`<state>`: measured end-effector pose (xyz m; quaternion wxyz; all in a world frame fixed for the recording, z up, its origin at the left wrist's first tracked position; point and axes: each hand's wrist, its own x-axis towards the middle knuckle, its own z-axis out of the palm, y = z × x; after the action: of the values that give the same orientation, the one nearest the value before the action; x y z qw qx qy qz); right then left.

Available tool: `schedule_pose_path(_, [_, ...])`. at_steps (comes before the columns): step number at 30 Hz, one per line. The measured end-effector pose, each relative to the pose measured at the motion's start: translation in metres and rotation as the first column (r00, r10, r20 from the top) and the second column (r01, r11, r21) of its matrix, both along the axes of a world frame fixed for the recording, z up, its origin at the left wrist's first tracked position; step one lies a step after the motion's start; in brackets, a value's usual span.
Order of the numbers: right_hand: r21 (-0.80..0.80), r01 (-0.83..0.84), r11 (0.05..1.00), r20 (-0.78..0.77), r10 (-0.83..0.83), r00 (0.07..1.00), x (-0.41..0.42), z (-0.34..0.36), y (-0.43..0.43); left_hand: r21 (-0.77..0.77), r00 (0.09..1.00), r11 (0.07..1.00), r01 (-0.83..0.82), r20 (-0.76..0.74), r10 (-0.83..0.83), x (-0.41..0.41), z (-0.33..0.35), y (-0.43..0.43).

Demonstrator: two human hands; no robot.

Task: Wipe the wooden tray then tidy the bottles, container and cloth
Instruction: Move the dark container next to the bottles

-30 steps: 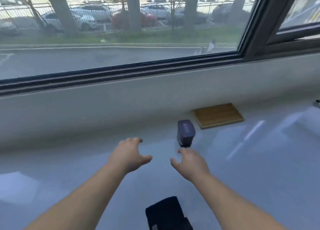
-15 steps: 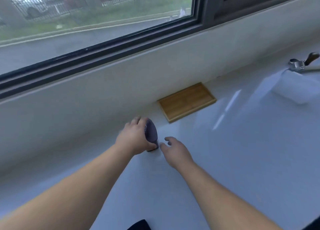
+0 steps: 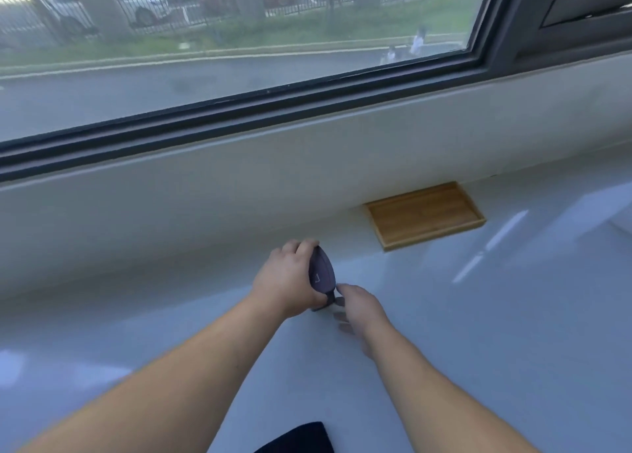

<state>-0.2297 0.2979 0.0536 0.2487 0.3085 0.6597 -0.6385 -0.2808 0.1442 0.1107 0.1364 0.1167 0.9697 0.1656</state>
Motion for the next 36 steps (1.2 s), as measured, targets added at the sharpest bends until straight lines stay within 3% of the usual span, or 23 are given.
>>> schedule_pose_path(7, [-0.085,-0.187,0.979,0.02,0.19,0.982,0.037,0.04,-0.135,-0.024,0.971,0.972,-0.233,-0.067,0.231,0.078,0.035,-0.145])
schedule_pose_path(15, [-0.128,-0.472,0.872,-0.032,0.472,0.881,0.16,0.074,-0.346,-0.016,0.844,0.847,-0.531,-0.096,0.527,0.254,0.078,-0.358])
schedule_pose_path(27, [-0.224,-0.809,0.543,-0.082,0.817,0.571,0.453,0.108,-0.624,0.027,0.461,0.468,-0.883,-0.126,0.878,0.617,0.108,-0.593])
schedule_pose_path(36, [-0.254,-0.898,0.359,-0.008,0.928,0.373,0.577,0.092,-0.722,0.041,0.198,0.202,-0.979,-0.08,0.977,0.763,0.079,-0.653])
